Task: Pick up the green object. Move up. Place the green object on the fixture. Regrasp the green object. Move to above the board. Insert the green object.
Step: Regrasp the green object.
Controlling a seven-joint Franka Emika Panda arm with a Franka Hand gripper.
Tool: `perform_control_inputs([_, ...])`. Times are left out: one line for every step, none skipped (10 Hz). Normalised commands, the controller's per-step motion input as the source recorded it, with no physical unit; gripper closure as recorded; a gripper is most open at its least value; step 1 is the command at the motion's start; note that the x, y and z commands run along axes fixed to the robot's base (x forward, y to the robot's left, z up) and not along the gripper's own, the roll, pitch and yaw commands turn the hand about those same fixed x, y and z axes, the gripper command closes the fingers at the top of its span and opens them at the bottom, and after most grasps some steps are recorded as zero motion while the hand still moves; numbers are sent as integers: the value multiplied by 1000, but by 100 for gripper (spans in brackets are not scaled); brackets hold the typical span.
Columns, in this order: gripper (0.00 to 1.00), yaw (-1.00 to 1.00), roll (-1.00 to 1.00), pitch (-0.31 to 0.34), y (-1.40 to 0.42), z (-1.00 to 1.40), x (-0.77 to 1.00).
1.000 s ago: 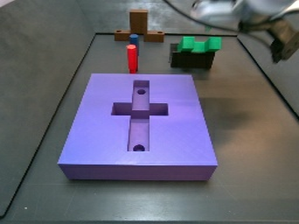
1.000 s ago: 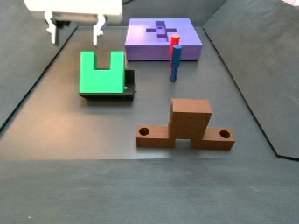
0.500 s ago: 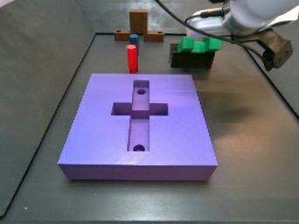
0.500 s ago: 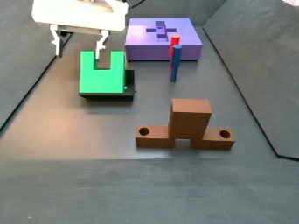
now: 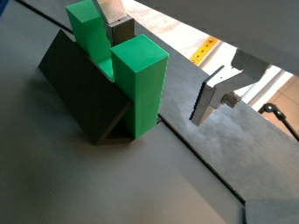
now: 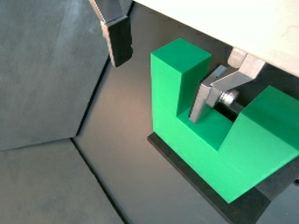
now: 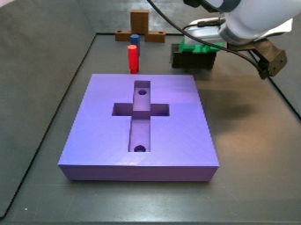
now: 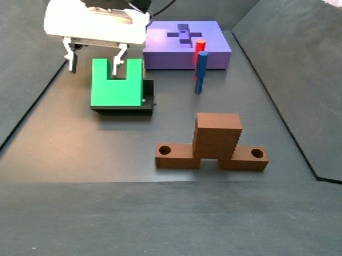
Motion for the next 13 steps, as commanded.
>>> perform_control_inputs([0,-37,60,280,0,-143,94])
perform_control_inputs([0,-29,26,191,0,-177,83])
perform_control_inputs([0,0,0,0,0,-109,0])
perform_control_inputs([0,0,0,0,0,-94,0])
perform_control_inputs([0,0,0,9,0,0,0])
perform_control_inputs([0,0,0,0,0,0,0])
perform_control_inputs([100,0,0,0,0,0,0])
perform_control_inputs([100,0,0,0,0,0,0])
perform_control_inputs([100,0,0,0,0,0,0])
perform_control_inputs([100,0,0,0,0,0,0])
perform_control_inputs([100,0,0,0,0,0,0])
perform_control_inputs([100,0,0,0,0,0,0])
perform_control_inputs([100,0,0,0,0,0,0])
